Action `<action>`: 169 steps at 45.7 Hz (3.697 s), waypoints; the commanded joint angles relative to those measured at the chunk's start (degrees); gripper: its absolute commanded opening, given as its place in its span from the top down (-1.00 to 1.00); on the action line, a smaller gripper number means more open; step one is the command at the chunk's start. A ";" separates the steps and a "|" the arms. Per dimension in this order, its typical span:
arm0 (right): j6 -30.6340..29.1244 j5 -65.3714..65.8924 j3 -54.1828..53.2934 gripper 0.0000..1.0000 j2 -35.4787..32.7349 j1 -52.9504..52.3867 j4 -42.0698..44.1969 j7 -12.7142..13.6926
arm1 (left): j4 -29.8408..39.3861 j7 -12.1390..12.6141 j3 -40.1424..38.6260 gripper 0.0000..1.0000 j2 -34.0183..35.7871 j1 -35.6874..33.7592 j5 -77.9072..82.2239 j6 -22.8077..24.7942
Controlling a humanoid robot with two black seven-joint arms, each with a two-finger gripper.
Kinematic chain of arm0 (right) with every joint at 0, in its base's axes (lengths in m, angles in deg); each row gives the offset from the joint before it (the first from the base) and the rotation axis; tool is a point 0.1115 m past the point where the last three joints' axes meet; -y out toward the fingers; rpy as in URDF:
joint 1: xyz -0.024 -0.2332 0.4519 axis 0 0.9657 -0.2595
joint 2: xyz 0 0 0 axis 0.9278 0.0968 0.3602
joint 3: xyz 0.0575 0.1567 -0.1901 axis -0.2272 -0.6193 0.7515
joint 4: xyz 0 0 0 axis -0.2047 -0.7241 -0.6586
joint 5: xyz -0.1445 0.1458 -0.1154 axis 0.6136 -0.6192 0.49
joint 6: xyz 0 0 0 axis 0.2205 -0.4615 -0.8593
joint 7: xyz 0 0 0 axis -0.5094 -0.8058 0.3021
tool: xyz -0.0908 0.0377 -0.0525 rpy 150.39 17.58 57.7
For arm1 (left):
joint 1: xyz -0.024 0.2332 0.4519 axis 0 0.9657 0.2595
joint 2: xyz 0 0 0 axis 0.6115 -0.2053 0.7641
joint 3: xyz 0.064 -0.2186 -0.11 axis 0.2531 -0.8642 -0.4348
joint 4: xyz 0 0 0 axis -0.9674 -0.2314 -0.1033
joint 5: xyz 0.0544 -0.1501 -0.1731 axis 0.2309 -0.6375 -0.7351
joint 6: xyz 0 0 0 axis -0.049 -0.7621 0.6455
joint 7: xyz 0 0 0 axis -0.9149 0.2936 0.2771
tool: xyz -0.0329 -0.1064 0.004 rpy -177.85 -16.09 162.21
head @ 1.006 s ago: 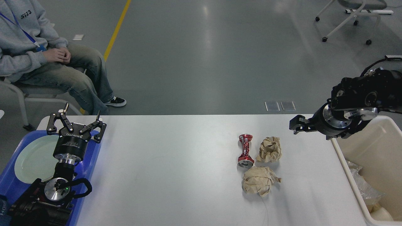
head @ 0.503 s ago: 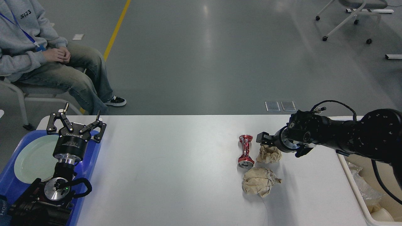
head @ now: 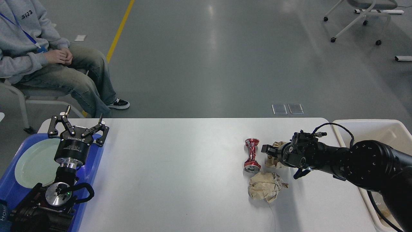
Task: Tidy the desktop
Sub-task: 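Grasp the farther brown paper ball with the right gripper, then carry the paper ball into the white bin and release, then raise the right gripper and move it over the nearer paper ball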
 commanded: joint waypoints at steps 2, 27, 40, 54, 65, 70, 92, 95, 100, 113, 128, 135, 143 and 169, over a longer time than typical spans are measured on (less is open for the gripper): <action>0.43 0.09 -0.19 -0.57 -0.17 0.47 -0.41 0.02 | 0.01 0.00 0.00 -0.93 0.00 0.00 0.05 0.00; 8.17 -11.68 -1.68 1.00 -4.13 -0.94 -6.73 0.11 | 0.01 0.00 0.00 -0.93 0.00 0.00 0.05 0.00; 6.94 -11.33 -0.72 1.00 -7.82 -4.19 -10.60 0.28 | 0.01 0.00 0.00 -0.93 0.00 0.00 0.05 0.00; -6.15 -5.54 9.99 1.00 -19.06 -27.90 -36.51 2.66 | 0.01 0.00 0.00 -0.93 0.00 0.00 0.05 0.00; -23.37 1.32 19.23 1.00 -26.89 -48.91 -49.44 2.48 | 0.01 0.00 0.00 -0.93 0.00 0.00 -0.04 0.00; -29.70 3.61 19.76 1.00 -30.22 -54.63 -52.87 2.57 | 0.01 0.00 0.00 -0.93 0.00 0.00 0.05 0.00; -29.19 13.98 11.17 1.00 -55.46 -33.66 -28.20 1.95 | 0.01 0.00 0.00 -0.93 0.00 0.00 -0.04 0.00; -27.79 14.07 4.84 1.00 -55.19 -25.22 -23.19 1.95 | 0.01 0.00 0.00 -0.93 0.00 0.00 0.05 0.00; -23.75 14.24 -6.41 1.00 -52.21 -10.90 -15.10 2.04 | -0.08 0.00 0.00 -0.93 0.00 0.00 0.05 0.00; -8.02 14.16 -24.53 1.00 -32.54 21.20 15.21 1.87 | 0.01 0.00 0.00 -0.93 0.00 0.00 0.05 0.00; 5.96 13.37 -24.45 1.00 -17.84 31.32 29.39 2.31 | 0.01 0.00 0.00 -0.93 0.00 0.00 0.05 0.00; 7.11 13.36 -24.27 1.00 -17.22 32.29 29.47 2.48 | 0.01 0.00 0.00 -0.93 0.00 0.00 0.05 0.00; 13.61 13.71 -24.18 -1.00 -17.40 32.46 28.86 2.48 | 0.01 0.00 0.00 -0.93 0.00 0.00 0.05 0.00; 6.86 14.51 -24.45 -1.00 -24.95 27.64 18.85 2.13 | 0.01 0.00 0.00 -0.93 0.00 0.00 0.05 0.00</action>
